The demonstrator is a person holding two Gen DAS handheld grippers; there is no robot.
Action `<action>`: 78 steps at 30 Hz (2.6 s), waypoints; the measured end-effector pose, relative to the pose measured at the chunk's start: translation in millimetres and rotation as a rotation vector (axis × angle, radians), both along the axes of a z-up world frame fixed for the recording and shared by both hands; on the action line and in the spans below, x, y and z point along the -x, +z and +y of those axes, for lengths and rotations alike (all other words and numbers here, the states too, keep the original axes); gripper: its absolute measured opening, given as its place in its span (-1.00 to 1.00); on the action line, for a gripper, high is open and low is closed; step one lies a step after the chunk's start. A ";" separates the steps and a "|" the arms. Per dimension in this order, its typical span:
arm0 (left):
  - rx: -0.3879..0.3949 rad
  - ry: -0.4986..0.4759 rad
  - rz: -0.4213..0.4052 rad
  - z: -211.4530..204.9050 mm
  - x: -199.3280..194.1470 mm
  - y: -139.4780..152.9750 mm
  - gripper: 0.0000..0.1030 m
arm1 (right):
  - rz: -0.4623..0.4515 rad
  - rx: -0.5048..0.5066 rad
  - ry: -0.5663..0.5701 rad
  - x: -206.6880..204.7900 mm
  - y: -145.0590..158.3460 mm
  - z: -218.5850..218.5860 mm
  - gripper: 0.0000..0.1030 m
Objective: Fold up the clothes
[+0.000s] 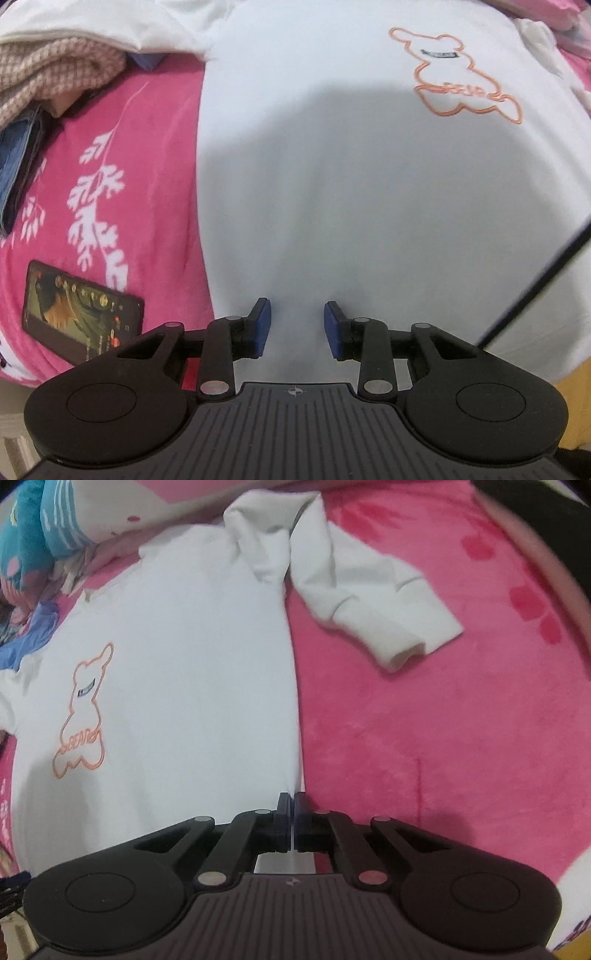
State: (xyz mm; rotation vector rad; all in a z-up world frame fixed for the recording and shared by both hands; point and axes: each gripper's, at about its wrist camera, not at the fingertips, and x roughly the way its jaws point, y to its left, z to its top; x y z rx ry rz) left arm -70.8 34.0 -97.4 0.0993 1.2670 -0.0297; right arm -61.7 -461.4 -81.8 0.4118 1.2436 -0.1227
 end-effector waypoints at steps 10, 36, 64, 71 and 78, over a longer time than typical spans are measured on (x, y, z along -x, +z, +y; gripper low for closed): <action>0.008 -0.001 0.013 5.4 -0.5 -3.2 -0.36 | 0.028 -0.059 -0.153 6.9 1.6 -34.1 -0.79; 0.019 -0.043 0.035 9.6 -6.0 -6.9 -0.35 | -0.074 -0.180 -0.238 -56.3 -16.4 -62.1 -0.53; -0.003 -0.073 0.028 2.8 -5.4 -8.0 -0.34 | 0.121 -0.155 0.107 34.2 -13.5 -0.9 -1.00; -0.006 -0.093 0.021 2.1 -4.8 -8.8 -0.33 | 0.158 -0.086 0.138 43.1 -6.6 1.3 -0.57; -0.004 -0.107 0.012 2.3 -5.5 -4.0 -0.33 | 0.244 0.124 0.134 39.2 18.4 14.6 -0.42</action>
